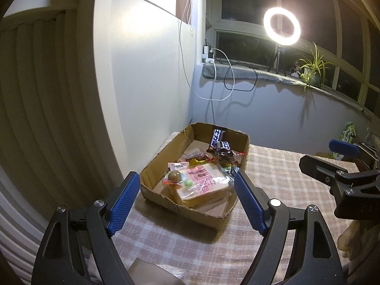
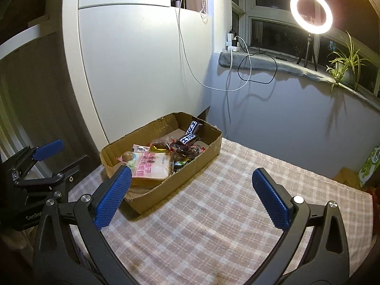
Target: Organize snacks
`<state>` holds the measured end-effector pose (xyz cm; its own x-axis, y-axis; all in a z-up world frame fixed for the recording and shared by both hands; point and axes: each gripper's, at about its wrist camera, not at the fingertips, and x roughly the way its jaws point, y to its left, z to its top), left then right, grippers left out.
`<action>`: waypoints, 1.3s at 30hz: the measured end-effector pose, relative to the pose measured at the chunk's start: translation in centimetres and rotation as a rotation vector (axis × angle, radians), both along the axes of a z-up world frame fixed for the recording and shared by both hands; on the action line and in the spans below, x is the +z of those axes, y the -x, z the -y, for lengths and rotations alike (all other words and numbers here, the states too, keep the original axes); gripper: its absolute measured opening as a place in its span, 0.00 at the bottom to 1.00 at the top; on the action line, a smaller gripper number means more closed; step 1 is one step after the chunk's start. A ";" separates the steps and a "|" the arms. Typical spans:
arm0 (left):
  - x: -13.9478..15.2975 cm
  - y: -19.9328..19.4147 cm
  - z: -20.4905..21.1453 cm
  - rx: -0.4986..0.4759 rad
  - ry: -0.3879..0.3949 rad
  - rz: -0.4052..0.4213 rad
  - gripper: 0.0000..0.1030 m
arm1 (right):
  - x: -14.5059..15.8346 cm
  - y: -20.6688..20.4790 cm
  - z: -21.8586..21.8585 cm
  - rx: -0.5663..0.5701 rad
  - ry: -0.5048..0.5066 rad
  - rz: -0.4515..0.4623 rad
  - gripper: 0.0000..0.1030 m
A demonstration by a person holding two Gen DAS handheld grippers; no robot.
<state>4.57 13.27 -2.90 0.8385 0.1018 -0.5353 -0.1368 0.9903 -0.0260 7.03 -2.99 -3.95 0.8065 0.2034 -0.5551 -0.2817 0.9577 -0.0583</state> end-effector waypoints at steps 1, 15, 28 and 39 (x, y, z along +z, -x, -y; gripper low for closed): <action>0.0 0.1 0.0 0.001 0.000 0.001 0.79 | 0.0 0.2 0.0 -0.001 0.001 0.001 1.00; 0.3 0.4 0.5 -0.002 0.000 0.009 0.79 | -0.1 0.6 0.3 -0.004 -0.008 0.000 1.00; 0.3 0.6 0.8 -0.001 -0.004 0.007 0.79 | -0.3 0.9 0.1 -0.008 -0.011 -0.008 1.00; 0.2 0.4 1.0 -0.009 -0.003 0.003 0.79 | -0.5 1.0 0.5 -0.019 -0.017 -0.009 1.00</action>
